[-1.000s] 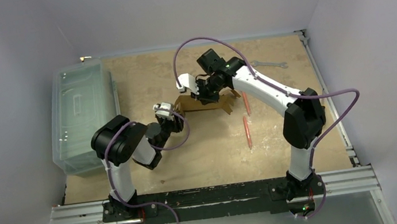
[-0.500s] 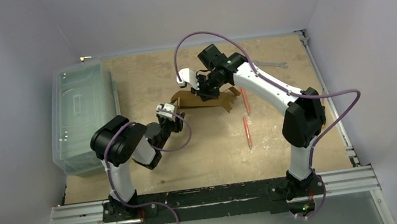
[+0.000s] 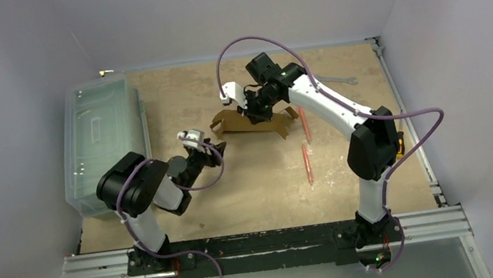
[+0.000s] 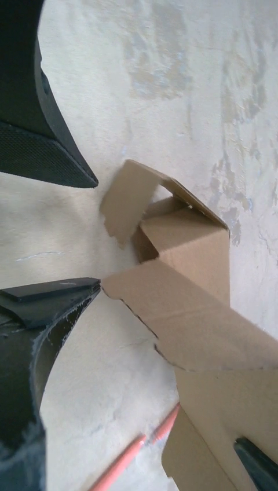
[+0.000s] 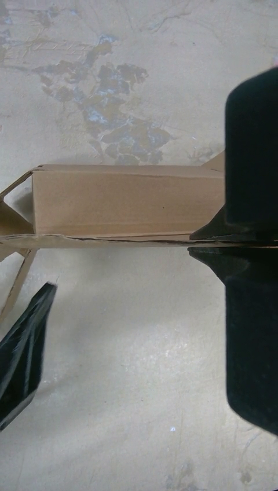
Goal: Fold the paper box
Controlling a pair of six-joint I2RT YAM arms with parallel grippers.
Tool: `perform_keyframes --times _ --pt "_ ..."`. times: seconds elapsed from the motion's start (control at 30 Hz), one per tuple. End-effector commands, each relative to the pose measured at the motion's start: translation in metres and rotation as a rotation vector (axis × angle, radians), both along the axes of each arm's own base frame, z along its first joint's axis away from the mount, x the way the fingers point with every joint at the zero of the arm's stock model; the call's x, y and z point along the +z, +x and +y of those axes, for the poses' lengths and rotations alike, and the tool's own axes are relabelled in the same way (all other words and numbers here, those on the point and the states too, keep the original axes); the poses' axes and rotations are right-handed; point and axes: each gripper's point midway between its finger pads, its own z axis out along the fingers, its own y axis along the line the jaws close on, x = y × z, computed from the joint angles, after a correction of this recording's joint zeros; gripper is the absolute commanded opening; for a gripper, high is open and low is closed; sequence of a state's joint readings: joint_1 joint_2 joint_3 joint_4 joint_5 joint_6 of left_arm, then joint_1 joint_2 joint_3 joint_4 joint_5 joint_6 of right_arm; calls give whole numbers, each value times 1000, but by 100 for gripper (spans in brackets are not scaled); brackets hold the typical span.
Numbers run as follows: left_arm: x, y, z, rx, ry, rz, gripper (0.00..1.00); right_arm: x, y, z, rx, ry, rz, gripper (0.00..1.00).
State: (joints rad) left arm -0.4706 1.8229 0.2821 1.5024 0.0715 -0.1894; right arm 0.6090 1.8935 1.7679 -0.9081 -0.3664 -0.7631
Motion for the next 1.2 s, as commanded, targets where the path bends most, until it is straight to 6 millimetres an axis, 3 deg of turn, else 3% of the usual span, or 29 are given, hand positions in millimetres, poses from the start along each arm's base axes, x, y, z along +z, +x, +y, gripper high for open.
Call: perform_keyframes --times 0.0,0.17,0.27,0.4,0.63,0.93,1.17 --pt "76 -20 7 -39 -281 -145 60 13 1 1 -11 31 2 0" --pt "60 -27 17 -9 -247 -20 62 16 3 3 -10 35 -1 0" --pt "61 -20 19 17 -158 41 63 18 2 2 -7 34 -2 0" --pt "62 -10 38 113 -23 66 64 21 1 0 1 35 -9 0" --pt "56 2 51 187 55 58 61 27 -2 0 12 31 -2 0" --pt "65 -12 71 265 46 39 58 52 -1 -4 -4 58 -65 0" --pt "73 -22 85 336 -14 64 61 80 -14 -13 -7 89 -107 0"
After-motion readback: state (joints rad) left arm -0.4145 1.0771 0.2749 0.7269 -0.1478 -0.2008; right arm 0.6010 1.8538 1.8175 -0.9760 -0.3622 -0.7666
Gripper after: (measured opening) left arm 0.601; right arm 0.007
